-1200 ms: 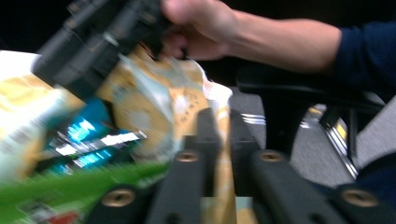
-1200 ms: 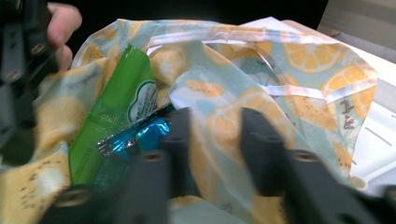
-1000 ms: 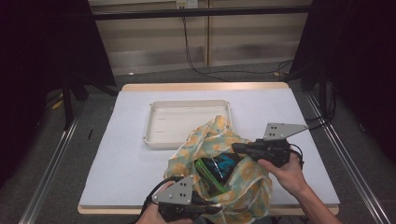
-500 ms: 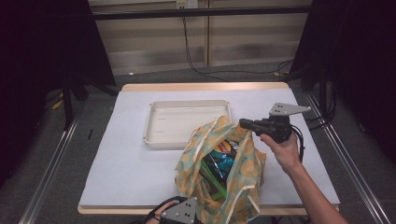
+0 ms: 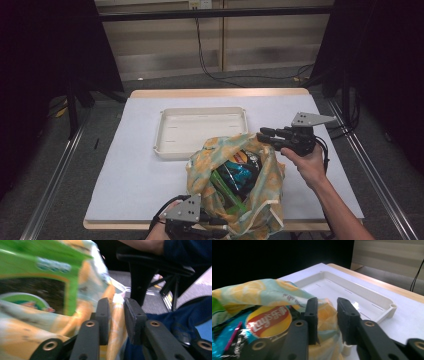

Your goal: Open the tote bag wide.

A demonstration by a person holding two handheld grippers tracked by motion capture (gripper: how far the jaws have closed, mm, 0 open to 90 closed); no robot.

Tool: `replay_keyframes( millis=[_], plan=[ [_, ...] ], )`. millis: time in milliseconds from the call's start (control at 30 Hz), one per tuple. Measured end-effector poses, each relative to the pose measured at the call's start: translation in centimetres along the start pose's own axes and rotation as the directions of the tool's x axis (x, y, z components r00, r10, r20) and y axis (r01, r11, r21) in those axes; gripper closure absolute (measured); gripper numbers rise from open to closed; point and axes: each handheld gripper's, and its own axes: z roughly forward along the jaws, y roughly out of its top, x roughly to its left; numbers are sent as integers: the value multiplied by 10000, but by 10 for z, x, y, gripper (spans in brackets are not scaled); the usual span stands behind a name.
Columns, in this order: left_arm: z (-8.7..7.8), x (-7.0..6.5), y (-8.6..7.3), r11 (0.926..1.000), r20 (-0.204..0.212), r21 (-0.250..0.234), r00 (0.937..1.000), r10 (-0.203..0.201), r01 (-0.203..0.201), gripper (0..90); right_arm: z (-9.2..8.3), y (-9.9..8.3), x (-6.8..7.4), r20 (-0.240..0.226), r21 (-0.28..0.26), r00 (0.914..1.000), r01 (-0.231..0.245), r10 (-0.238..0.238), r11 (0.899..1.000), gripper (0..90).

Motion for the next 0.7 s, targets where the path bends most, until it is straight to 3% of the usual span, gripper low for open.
replay_keyframes(
  millis=[267,467,600,633,700],
  plan=[
    [-20,2,5,9980,-652,-609,9977,-198,158,561,-21,6,22,-32,-225,9993,372,-373,9991,565],
    [-41,9,10,9939,-1339,-1103,9908,-174,25,580,-34,10,36,-119,-462,9986,506,-512,9977,540],
    [-55,18,11,9899,-2026,-1412,9785,-382,95,602,-40,7,51,-426,-431,9973,578,-596,9974,555],
    [-60,25,11,9869,-2208,-1600,9736,-581,226,602,-40,6,54,-437,-385,9973,582,-599,9976,556],
    [-62,33,11,9874,-2570,-1541,9635,-754,362,601,-40,3,60,-673,-368,9961,544,-568,9978,584]
  ],
)
